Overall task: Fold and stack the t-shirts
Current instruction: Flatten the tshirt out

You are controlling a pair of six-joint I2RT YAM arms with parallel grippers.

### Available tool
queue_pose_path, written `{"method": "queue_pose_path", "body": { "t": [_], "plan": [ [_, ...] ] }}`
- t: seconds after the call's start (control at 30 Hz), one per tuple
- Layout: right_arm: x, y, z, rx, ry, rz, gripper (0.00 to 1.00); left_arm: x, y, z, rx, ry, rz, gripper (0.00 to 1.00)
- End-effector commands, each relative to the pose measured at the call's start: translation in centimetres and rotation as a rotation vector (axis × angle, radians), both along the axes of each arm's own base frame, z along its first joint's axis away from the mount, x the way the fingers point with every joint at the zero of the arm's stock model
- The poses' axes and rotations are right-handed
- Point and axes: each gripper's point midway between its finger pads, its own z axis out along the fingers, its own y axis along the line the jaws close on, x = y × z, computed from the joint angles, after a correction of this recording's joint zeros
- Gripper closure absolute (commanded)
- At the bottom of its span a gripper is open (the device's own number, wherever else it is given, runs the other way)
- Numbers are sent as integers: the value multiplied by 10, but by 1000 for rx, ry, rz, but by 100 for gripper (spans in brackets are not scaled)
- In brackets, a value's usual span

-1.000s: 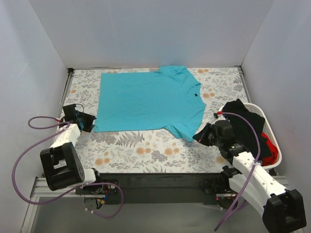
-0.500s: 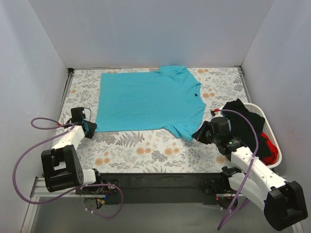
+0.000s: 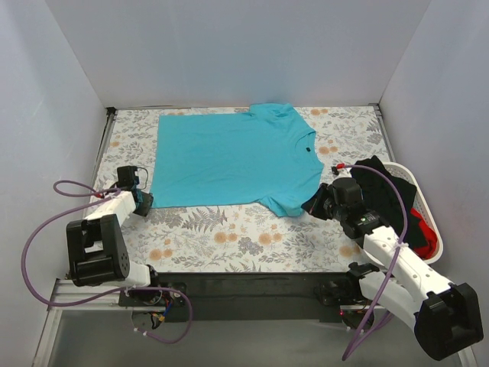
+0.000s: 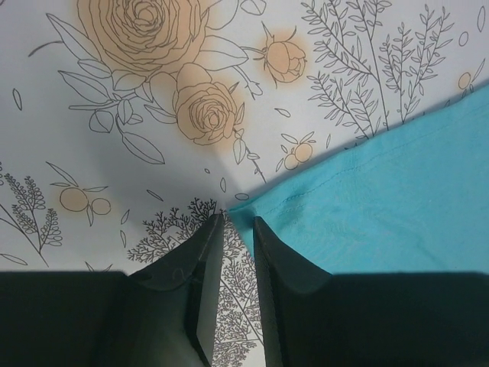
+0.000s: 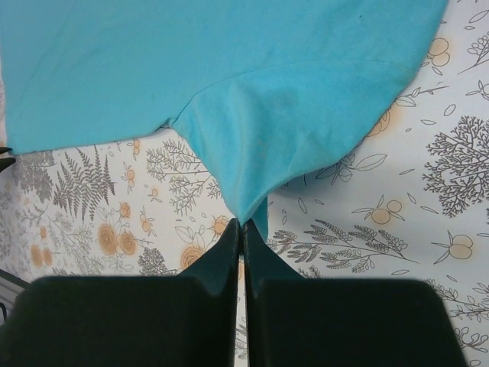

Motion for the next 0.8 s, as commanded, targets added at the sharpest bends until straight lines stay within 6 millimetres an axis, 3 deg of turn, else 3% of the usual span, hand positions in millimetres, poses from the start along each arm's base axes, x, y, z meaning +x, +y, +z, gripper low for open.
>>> {"method": "queue_pose_path", "body": {
  "t": [0.0, 0.2, 0.33, 0.6, 0.77],
  "plan": [
    [11, 3, 21, -1, -58, 5, 99, 3, 8, 0, 33, 14, 18, 79],
    [14, 5, 25, 2, -66, 9, 99, 5, 7, -10, 24, 41, 14, 82],
    [15, 5, 31, -2, -77, 11, 99, 8, 5, -10, 21, 43, -2, 100],
    [1, 7, 24, -44, -58, 14, 99, -11, 10, -5, 59, 66, 8, 100],
    [-25, 15, 19, -57, -47, 26, 99, -25, 18, 4, 109, 78, 26, 100]
  ]
}}
